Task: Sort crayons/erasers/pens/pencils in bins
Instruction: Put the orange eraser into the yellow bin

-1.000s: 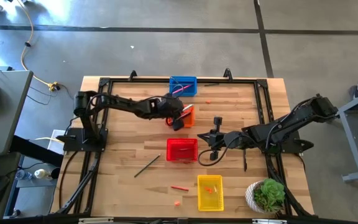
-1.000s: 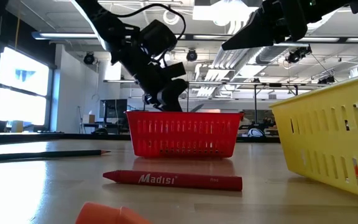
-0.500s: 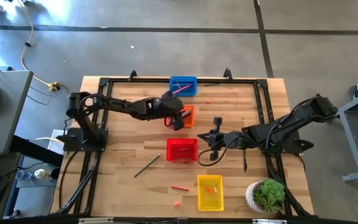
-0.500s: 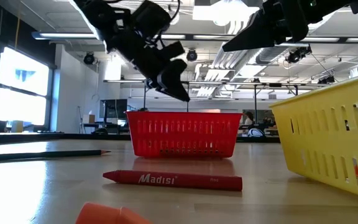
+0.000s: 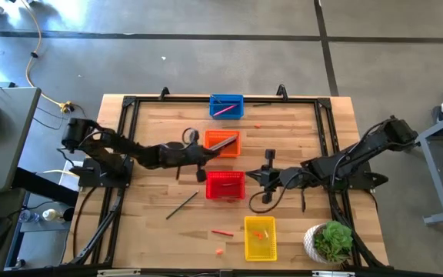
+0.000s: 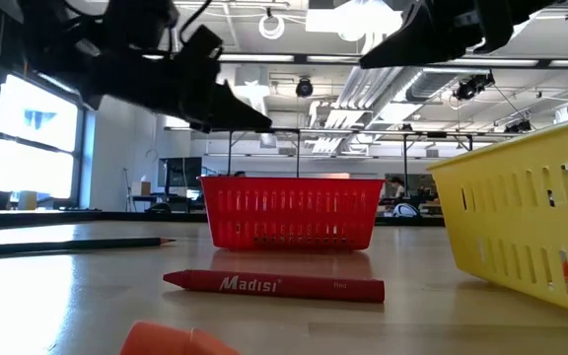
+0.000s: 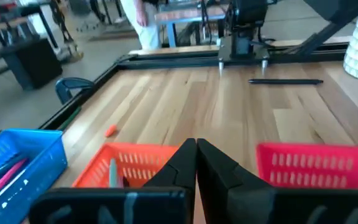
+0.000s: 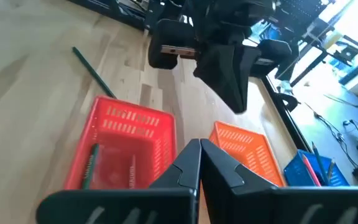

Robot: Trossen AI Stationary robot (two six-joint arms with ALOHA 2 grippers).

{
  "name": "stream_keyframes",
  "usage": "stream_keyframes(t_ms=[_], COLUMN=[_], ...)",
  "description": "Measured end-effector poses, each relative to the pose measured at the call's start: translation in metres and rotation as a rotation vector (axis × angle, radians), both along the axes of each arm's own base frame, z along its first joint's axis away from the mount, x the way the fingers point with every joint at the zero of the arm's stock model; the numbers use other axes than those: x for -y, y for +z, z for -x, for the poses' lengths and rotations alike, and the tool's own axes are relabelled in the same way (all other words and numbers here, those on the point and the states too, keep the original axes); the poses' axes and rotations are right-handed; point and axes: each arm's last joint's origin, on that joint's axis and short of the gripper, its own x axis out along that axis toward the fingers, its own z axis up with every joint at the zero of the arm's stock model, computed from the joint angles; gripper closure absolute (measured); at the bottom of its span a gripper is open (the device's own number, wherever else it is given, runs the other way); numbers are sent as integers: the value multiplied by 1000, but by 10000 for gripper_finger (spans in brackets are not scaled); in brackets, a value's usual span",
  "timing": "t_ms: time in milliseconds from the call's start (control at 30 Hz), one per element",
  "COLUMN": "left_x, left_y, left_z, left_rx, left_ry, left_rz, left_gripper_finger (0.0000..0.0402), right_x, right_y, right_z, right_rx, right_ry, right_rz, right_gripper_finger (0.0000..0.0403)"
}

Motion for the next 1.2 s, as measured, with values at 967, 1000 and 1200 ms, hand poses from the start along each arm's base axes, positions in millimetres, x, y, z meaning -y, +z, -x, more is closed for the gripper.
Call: stream_keyframes(t_ms=[967, 1000, 1200], left_x=[30, 30, 30], left_y=[-26, -26, -27], left_z=[63, 63, 63], left_rx=[109, 108, 98], left_ry=[-99, -99, -99], left_rz=[-15, -15, -16], left_gripper_finger=[401, 401, 401], right_x=[58, 64, 79], right_y=[29, 24, 4], right_z=[16, 12, 4], right_rx=[-453, -441, -405], right_ry=[-510, -477, -358], right_rz=[-263, -301, -312], right_gripper_finger=[403, 403, 403])
